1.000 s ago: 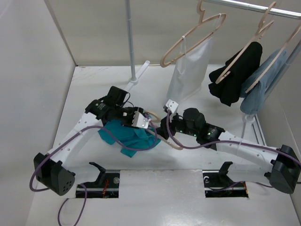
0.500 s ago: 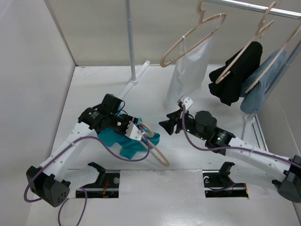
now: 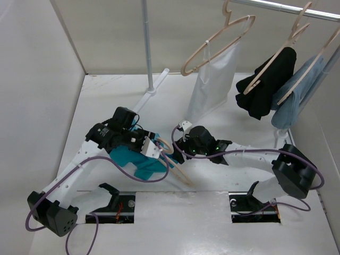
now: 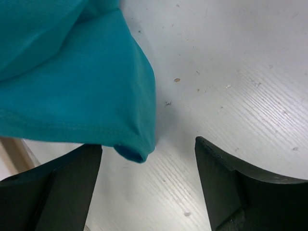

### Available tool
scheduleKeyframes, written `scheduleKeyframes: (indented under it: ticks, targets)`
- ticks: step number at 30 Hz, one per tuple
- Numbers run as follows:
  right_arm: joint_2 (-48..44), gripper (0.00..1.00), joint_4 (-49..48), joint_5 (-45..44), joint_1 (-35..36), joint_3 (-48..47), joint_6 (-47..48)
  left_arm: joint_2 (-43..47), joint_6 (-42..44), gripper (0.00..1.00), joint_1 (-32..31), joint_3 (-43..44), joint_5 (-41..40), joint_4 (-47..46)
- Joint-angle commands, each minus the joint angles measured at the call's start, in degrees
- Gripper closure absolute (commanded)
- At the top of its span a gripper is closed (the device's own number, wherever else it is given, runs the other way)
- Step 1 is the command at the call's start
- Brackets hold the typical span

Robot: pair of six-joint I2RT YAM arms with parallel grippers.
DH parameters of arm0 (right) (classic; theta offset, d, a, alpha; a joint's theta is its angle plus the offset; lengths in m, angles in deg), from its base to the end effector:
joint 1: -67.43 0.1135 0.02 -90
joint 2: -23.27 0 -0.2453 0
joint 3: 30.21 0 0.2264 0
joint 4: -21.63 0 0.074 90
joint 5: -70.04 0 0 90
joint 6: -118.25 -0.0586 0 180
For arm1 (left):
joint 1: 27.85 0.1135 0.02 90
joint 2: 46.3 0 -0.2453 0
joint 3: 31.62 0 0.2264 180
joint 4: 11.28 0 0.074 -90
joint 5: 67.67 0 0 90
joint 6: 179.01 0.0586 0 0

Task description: Place the t-shirt on the hanger

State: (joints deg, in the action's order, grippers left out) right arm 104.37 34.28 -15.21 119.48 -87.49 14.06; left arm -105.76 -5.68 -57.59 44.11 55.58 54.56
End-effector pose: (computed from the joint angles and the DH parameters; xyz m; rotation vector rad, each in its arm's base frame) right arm 0.1780 0.2361 0.1857 -0.7928 2.1632 0.7148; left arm 0.1512 -0.1234 0.2946 2.0200 1.0377 -0.2269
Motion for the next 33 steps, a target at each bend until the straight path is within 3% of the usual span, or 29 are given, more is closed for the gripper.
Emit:
scheduleKeyframes:
  ticks: [1, 4, 6, 7, 9, 10, 12, 15, 16, 20, 26, 33]
  targets:
    - [1.9, 0.18, -3.7, 2.1, -0.2, -3.2, -1.2, 1.3, -1.0, 1.0, 0.1, -0.2, 2.3, -0.4]
    - [5.5, 0.3, -5.1, 2.1, -0.2, -4.2, -2.2, 1.3, -2.6, 1.0, 0.1, -0.2, 2.9, -1.4]
    - [8.6, 0.46, -5.6, 2.1, -0.2, -5.8, -3.6, 1.3, -3.3, 1.0, 0.1, 0.5, 3.6, -1.4]
    - [9.7, 0.63, -5.6, 2.1, -0.2, -6.5, -3.6, 1.3, -4.9, 1.0, 0.1, 0.5, 4.2, -1.4]
    - [12.1, 0.84, -5.6, 2.8, -0.2, -7.8, -4.3, 1.3, -5.5, 1.0, 0.1, 1.1, 4.2, -1.4]
    - [12.2, 1.0, -5.6, 2.8, -0.2, -7.8, -5.2, 1.3, -6.4, 1.0, 0.1, 1.6, 4.2, -1.4]
    - [11.4, 1.0, -5.6, 2.1, -0.9, -4.9, -8.5, 1.3, -10.5, 1.0, 1.0, 2.2, 4.2, -2.8]
    - [5.9, 1.0, -5.6, 0.7, -2.8, 1.5, -11.3, -0.3, -16.1, 1.0, 7.7, 5.9, 4.7, -8.9]
    - [4.2, 1.0, -5.6, 0.2, -3.9, 5.2, -12.9, -2.1, -18.1, 1.0, 13.3, 7.1, 6.6, -10.9]
    - [-6.2, 1.0, -4.4, 0.2, -6.2, 11.7, -16.2, -6.6, -8.6, 1.0, 21.3, 13.1, 9.2, -5.9]
    - [-19.7, 1.0, 5.8, -6.2, -6.7, 12.9, -16.2, -5.3, -6.5, 1.0, 21.3, 10.7, 7.6, -7.7]
    - [-25.6, 1.0, 13.8, -7.6, -6.7, 6.7, -9.8, -3.5, -2.7, 1.0, 18.0, 6.0, 4.4, -8.8]
